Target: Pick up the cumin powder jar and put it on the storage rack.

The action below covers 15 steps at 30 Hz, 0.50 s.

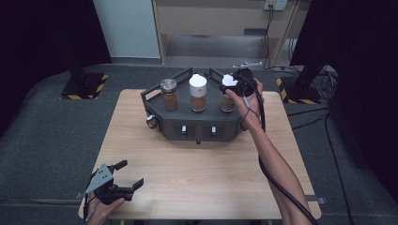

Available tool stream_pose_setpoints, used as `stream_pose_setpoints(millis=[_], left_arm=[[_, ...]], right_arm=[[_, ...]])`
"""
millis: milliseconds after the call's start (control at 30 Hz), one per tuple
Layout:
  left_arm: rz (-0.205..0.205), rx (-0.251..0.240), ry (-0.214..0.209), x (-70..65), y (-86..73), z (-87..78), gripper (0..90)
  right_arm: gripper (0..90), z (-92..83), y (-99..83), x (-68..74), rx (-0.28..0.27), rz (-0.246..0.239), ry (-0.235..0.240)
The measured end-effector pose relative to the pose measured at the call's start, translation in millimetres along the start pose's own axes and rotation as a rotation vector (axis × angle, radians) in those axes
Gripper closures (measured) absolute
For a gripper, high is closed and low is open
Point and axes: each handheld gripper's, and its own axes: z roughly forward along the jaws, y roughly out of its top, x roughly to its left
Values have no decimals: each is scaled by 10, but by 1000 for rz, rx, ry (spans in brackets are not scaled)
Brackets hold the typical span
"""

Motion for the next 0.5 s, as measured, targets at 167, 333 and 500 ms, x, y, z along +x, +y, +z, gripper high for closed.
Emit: stream_pose_setpoints(millis=[167,333,500], left_arm=[[1,2,0,0,2,2,5],[2,2,0,-2,2,1,5],[2,2,0,-2,3,4,5]], right_arm=[[306,2,-18,-9,-7,2,2],[305,4,-47,-21,-17,10,3],[296,-3,-73,-24,-27,7,4]])
